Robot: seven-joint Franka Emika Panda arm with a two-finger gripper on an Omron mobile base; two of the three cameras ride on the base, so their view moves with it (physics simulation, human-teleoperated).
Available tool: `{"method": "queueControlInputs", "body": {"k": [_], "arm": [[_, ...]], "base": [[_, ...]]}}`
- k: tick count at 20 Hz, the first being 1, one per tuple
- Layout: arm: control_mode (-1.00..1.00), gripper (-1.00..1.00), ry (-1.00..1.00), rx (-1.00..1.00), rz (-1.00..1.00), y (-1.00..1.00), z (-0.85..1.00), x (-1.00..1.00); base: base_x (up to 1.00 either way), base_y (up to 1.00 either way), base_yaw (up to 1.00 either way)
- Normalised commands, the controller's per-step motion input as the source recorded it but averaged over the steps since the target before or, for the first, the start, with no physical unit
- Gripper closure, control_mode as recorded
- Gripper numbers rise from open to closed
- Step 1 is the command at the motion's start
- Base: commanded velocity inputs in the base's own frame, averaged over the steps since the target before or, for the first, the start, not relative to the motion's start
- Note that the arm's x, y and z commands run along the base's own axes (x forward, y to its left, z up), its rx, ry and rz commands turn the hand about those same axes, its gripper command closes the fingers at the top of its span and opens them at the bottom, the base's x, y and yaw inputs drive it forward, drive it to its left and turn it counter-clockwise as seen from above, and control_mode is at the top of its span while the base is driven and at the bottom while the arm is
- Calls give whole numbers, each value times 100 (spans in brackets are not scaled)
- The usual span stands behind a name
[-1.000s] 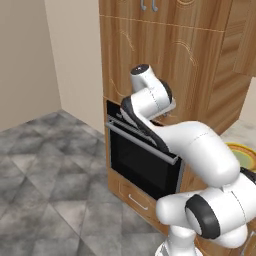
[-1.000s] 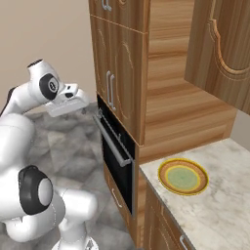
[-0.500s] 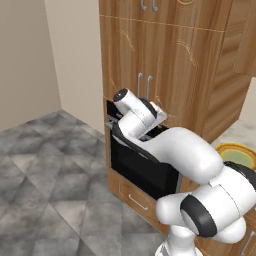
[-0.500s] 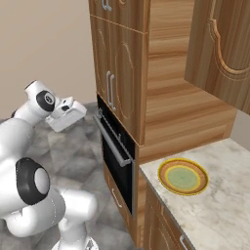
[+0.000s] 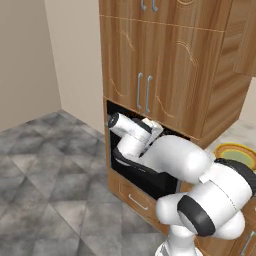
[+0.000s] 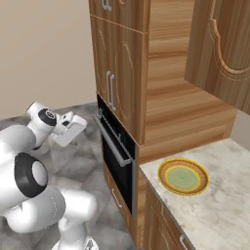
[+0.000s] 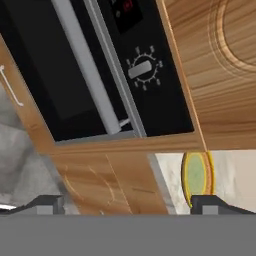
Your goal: Take the baked cake out of the oven and place it on the plate for cooling. Then close the oven door.
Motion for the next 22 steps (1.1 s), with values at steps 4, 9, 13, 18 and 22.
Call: {"method": "queueControlInputs", "body": {"k": [4,9,13,18,22], "arm": [[-100,-100,0,-15,0,-20,-47,30],[-100,-100,0,-13,0,-26,-42,38],[-100,-100,0,-12,0,-20,-39,36],[-100,-100,0,-11,0,-15,-37,36],[-100,-100,0,-11,0,-16,-33,37]], "base": [[0,0,0],[0,0,0],[0,0,0],[0,0,0],[0,0,0]]}}
